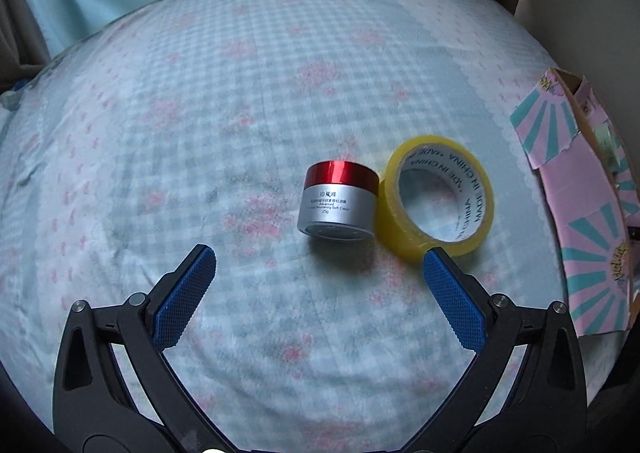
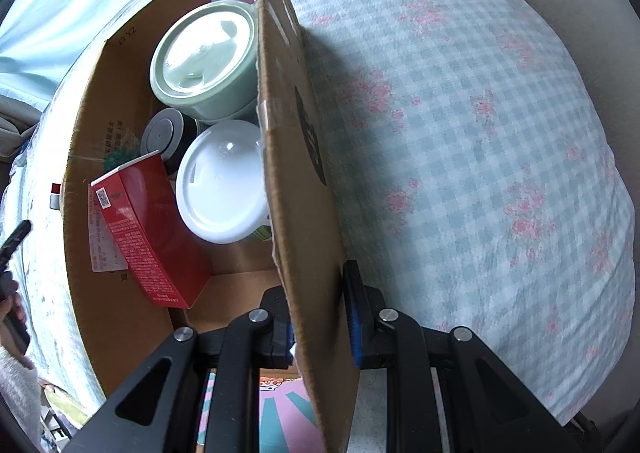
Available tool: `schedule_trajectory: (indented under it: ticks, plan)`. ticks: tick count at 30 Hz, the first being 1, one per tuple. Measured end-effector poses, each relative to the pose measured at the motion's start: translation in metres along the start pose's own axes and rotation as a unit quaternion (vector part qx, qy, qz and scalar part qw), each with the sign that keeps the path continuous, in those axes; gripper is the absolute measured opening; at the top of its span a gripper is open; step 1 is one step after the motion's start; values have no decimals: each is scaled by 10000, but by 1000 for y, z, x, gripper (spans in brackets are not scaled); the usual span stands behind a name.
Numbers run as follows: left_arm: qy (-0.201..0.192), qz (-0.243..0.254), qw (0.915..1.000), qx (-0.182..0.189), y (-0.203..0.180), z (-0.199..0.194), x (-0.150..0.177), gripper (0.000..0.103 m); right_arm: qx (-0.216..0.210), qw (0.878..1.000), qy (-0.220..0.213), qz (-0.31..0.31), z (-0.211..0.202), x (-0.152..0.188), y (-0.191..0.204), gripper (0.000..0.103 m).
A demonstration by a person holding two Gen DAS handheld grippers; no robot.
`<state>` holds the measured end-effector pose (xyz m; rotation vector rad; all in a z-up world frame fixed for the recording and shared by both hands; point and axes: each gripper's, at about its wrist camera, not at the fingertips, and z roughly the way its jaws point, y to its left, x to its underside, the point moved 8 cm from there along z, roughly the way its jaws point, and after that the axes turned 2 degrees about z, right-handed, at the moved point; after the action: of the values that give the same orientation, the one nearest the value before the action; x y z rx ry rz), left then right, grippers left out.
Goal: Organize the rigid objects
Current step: 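Move the left gripper to the red-capped silver cream jar and grasp it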
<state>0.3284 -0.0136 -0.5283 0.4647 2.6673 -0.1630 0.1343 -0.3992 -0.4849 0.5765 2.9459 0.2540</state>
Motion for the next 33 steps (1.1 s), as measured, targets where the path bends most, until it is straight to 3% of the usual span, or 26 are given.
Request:
schedule_trajectory:
  ticks: [8,16,20,24,33]
  plan:
    - [-125,87,9998,-109,5,44,1,103,174,9998,4,-68,-7,15,9,19]
    - [-371,157,9992,-61,10,52,-9,100,163,9999,-12,4,-10,17,13,19]
    - [-442,314,9985,-6,7,52,-12,91,143,9998,-37,99,-12,17,12,19]
    - [-394,420,9981,200,-1,54,-15,74,145,9998,-34,109,-11,17,12,19]
    - [-21,-129,9991,393,4,60,-12,73,109,9998,-44,184,-11,16,11,19]
